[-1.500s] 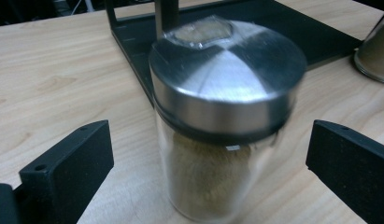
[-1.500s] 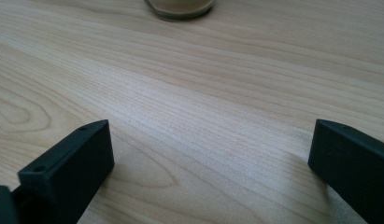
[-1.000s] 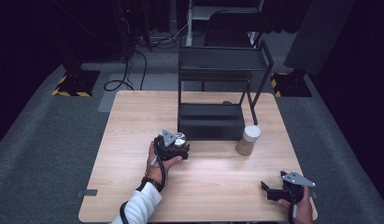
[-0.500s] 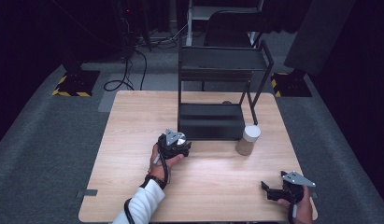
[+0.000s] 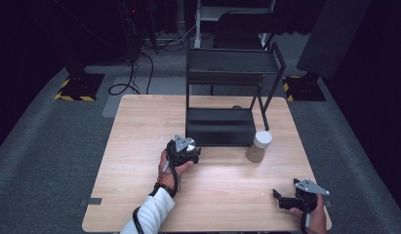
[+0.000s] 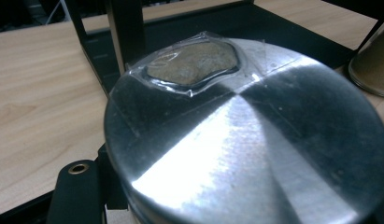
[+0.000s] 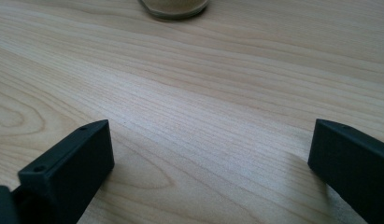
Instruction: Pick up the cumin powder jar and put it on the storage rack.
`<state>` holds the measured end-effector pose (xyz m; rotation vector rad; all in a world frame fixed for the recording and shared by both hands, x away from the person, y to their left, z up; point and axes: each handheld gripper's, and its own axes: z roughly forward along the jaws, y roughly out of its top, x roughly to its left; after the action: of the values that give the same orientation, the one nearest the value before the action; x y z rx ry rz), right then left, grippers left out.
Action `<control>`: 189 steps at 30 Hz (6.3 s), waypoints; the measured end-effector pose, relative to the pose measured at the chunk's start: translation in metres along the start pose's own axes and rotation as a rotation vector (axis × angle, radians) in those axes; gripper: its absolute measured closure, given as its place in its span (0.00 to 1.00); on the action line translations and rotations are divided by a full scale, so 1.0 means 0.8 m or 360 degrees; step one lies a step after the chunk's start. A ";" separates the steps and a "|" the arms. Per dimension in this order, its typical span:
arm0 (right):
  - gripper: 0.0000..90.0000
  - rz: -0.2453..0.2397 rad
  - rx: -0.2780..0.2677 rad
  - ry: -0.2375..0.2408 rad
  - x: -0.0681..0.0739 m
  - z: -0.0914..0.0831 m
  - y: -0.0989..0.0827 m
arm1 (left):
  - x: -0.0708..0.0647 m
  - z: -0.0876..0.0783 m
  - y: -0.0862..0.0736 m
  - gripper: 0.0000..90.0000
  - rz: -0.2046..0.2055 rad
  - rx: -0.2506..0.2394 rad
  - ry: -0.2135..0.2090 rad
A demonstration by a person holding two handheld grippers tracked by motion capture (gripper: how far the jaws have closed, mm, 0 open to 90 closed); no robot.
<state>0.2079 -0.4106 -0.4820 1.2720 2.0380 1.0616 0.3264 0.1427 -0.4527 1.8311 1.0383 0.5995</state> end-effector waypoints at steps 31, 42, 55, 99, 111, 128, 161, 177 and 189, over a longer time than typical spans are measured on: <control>0.00 -0.0001 -0.0002 -0.0012 0.002 -0.001 -0.001 | -0.013 -0.034 0.076 0.34 0.0025 0.0032 -0.0006; 0.00 -0.0003 -0.0003 -0.0014 0.002 -0.001 -0.001 | -0.013 -0.041 0.102 0.35 0.0012 0.0006 -0.0014; 0.00 -0.0003 -0.0003 -0.0014 0.002 -0.001 -0.001 | -0.017 -0.045 0.156 0.34 0.0037 0.0000 -0.0034; 0.00 -0.0009 -0.0006 -0.0017 0.003 -0.002 -0.002 | -0.032 -0.073 0.273 0.35 0.0128 -0.0105 -0.0041; 0.00 -0.0008 -0.0006 -0.0017 0.003 -0.002 -0.002 | -0.034 -0.078 0.302 0.35 0.0137 -0.0123 -0.0070; 0.00 -0.0001 -0.0001 -0.0012 0.002 -0.001 -0.001 | -0.027 -0.079 0.337 0.35 0.0144 -0.0131 -0.0084; 0.00 0.0001 -0.0001 -0.0013 0.002 -0.001 -0.001 | -0.011 -0.077 0.390 0.35 0.0180 -0.0175 -0.0082; 0.00 0.0000 -0.0002 -0.0014 0.002 -0.001 -0.001 | -0.004 -0.047 0.418 0.35 0.0155 -0.0193 -0.0031; 0.00 0.0005 0.0002 -0.0011 0.001 -0.001 -0.001 | 0.004 -0.020 0.435 0.35 0.0166 -0.0188 -0.0006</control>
<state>0.2065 -0.4101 -0.4818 1.2783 2.0320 1.0562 0.4567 0.0750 -0.1366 1.7894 0.8901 0.7047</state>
